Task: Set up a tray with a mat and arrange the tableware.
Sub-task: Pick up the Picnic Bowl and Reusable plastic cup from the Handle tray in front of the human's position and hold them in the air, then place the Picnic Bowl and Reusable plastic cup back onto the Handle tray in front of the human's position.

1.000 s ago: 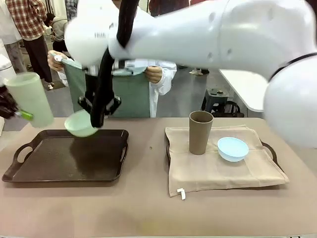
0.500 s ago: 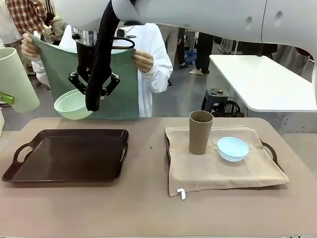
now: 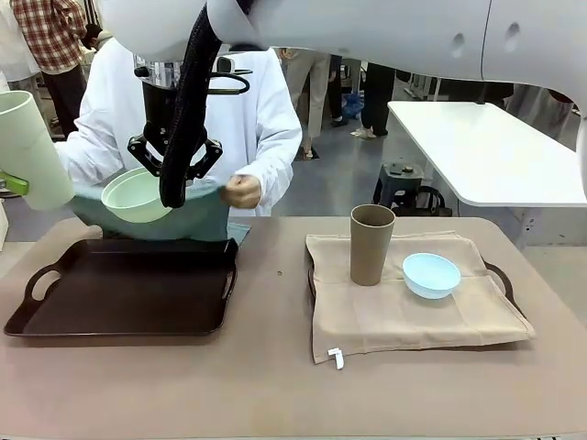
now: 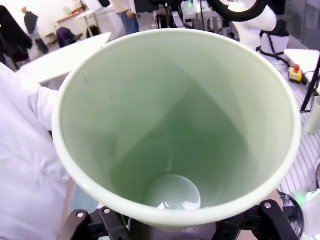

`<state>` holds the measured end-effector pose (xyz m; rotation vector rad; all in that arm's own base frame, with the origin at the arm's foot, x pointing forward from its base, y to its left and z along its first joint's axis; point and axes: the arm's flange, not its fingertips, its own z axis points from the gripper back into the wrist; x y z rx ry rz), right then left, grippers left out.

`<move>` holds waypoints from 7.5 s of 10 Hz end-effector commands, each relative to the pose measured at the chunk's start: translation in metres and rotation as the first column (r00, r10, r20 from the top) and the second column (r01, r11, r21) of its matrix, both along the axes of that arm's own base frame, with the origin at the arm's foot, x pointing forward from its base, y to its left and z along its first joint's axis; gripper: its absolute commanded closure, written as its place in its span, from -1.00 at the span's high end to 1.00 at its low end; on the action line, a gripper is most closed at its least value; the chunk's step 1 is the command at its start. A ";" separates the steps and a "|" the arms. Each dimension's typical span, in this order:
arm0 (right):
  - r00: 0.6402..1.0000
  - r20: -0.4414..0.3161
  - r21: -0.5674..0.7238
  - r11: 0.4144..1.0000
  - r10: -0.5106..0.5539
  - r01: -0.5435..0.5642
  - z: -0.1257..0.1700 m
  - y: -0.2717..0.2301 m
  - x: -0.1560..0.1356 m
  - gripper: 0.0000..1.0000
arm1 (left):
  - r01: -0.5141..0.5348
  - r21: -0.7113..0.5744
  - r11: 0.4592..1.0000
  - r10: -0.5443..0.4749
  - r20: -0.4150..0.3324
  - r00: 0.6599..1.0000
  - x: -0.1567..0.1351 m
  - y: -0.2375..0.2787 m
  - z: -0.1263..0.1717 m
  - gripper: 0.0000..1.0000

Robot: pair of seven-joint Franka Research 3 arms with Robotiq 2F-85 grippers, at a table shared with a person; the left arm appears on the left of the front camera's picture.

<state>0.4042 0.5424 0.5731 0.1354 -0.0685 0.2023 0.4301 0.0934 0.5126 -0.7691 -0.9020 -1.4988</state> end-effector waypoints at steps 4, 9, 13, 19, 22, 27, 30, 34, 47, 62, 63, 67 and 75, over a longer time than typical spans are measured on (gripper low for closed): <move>1.000 0.001 -0.003 1.000 0.008 -0.008 0.004 0.000 -0.001 -1.00 | 0.008 -0.003 1.000 -0.008 0.010 1.000 -0.001 0.001 0.003 -1.00; 1.000 0.001 -0.003 1.000 0.008 -0.008 0.004 0.000 -0.001 -1.00 | 0.008 -0.003 1.000 -0.008 0.010 1.000 -0.001 0.001 0.003 -1.00; 1.000 0.001 -0.003 1.000 0.008 -0.008 0.004 0.000 -0.001 -1.00 | 0.008 -0.003 1.000 -0.008 0.010 1.000 -0.001 0.001 0.003 -1.00; 1.000 0.001 -0.003 1.000 0.008 -0.008 0.004 0.000 -0.001 -1.00 | 0.008 -0.003 1.000 -0.008 0.010 1.000 -0.001 0.001 0.003 -1.00; 1.000 0.001 -0.003 1.000 0.008 -0.008 0.004 0.000 -0.001 -1.00 | 0.008 -0.003 1.000 -0.008 0.010 1.000 -0.001 0.001 0.003 -1.00; 1.000 0.001 -0.003 1.000 0.008 -0.008 0.004 0.000 -0.001 -1.00 | 0.008 -0.003 1.000 -0.008 0.010 1.000 -0.001 0.001 0.003 -1.00; 0.999 -0.028 0.021 1.000 -0.020 0.021 -0.024 -0.008 0.022 -0.91 | 0.011 -0.005 1.000 -0.011 0.006 1.000 0.016 0.001 -0.023 0.64; 0.999 -0.045 0.079 0.997 0.002 0.001 -0.102 -0.015 0.067 -0.91 | 0.033 0.019 0.999 -0.033 -0.020 0.999 0.051 -0.014 -0.096 0.64; 0.997 -0.075 0.100 0.995 0.002 0.006 -0.192 0.005 0.091 -0.91 | 0.031 0.050 0.998 -0.025 -0.114 0.993 0.080 -0.023 -0.168 0.64; 0.994 -0.090 0.106 0.993 0.056 -0.046 -0.230 0.000 0.106 0.86 | 0.089 0.121 0.989 -0.083 -0.055 0.995 0.111 -0.031 -0.227 1.00; 0.996 -0.070 0.089 0.995 0.050 -0.043 -0.224 -0.001 0.101 1.00 | 0.062 0.136 0.989 -0.056 -0.045 0.997 0.112 -0.025 -0.223 1.00; 0.998 -0.033 0.071 0.996 0.055 -0.052 -0.201 -0.012 0.084 0.79 | 0.013 0.283 0.959 0.002 -0.054 0.999 0.103 -0.007 -0.200 1.00; 1.000 -0.006 -0.095 0.995 0.009 -0.009 -0.126 -0.057 0.027 1.00 | -0.479 0.645 0.595 0.504 0.165 0.848 0.015 -0.053 -0.081 1.00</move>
